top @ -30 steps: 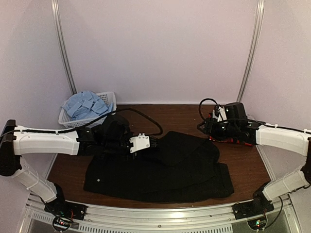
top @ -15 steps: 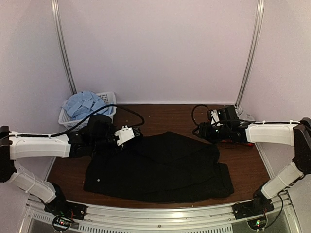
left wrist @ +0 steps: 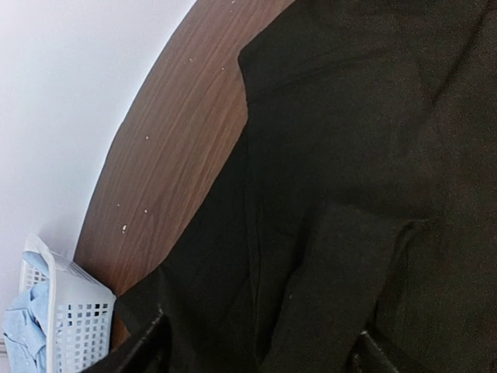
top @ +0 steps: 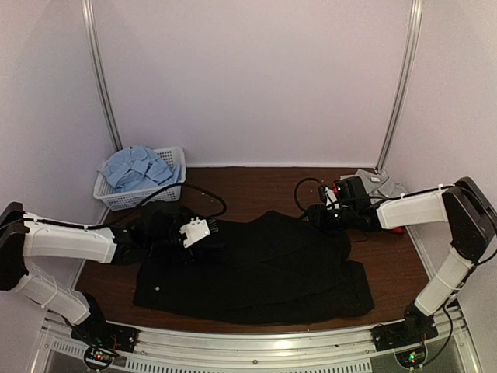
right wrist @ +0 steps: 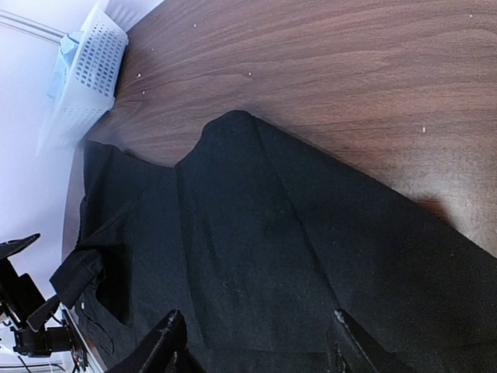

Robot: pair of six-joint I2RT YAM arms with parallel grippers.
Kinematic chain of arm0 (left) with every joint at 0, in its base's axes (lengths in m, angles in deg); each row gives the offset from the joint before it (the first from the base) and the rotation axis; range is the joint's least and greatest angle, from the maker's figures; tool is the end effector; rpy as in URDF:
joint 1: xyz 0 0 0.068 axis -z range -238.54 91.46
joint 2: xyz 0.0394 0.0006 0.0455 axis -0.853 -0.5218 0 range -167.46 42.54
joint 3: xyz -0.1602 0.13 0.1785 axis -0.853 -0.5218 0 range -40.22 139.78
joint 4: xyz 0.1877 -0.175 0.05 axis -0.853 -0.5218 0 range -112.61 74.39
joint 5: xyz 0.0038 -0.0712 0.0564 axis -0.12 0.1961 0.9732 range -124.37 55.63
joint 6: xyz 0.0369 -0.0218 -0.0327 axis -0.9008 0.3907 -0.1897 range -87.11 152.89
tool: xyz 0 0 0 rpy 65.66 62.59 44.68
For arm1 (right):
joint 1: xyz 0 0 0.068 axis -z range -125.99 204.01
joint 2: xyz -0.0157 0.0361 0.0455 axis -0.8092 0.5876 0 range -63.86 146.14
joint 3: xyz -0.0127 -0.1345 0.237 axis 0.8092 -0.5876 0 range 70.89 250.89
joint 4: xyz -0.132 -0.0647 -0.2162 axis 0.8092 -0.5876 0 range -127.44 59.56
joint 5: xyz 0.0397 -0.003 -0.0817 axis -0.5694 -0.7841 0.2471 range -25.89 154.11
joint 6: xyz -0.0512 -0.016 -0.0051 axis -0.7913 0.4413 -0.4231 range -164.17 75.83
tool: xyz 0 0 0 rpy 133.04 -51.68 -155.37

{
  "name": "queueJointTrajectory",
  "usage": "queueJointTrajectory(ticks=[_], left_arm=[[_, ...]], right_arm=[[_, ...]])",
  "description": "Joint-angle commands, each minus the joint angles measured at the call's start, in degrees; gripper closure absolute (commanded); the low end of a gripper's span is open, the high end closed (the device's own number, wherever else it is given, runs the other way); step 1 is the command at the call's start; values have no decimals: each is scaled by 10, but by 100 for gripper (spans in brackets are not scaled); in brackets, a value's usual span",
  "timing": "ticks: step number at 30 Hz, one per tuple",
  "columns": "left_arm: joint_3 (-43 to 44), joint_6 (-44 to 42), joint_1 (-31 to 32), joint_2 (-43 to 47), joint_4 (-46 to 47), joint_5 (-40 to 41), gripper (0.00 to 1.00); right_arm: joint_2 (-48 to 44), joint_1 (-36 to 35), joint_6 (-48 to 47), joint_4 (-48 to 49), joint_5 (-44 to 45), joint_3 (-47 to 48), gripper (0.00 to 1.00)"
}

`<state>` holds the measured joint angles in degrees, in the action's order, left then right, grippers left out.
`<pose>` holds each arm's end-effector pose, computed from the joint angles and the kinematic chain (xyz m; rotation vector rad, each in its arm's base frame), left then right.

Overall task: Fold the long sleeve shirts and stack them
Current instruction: Adjust the sleeve at the center of the board.

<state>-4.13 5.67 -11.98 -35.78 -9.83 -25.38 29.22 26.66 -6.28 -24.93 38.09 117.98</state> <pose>0.1939 -0.1966 0.1869 1.2487 1.8088 -0.0159 0.2843 0.1647 0.1737 -0.0349 2.4431 1.0768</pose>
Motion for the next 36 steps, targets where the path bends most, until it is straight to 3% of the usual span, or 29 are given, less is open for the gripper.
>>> queueJointTrajectory(ticks=[1,8,12,16,21,29,36], left_arm=[[-19,54,-2,49,60,-10,14],[9,189,-3,68,-1,-70,3],[15,347,-3,73,-37,-72,2],[34,520,-3,45,-136,-56,3],[-9,657,-11,49,-119,-121,8],[-41,698,-72,74,-129,-130,15],[-65,676,-140,47,-86,-223,27]], right_arm=[[18,-14,0,26,-14,26,38],[64,-63,-21,31,-15,64,38],[85,-98,-48,27,-9,90,38],[110,-139,-82,27,-2,122,39],[146,-182,-104,54,-18,152,41],[175,-210,-110,81,-44,175,44],[195,-226,-129,70,-38,209,46]])
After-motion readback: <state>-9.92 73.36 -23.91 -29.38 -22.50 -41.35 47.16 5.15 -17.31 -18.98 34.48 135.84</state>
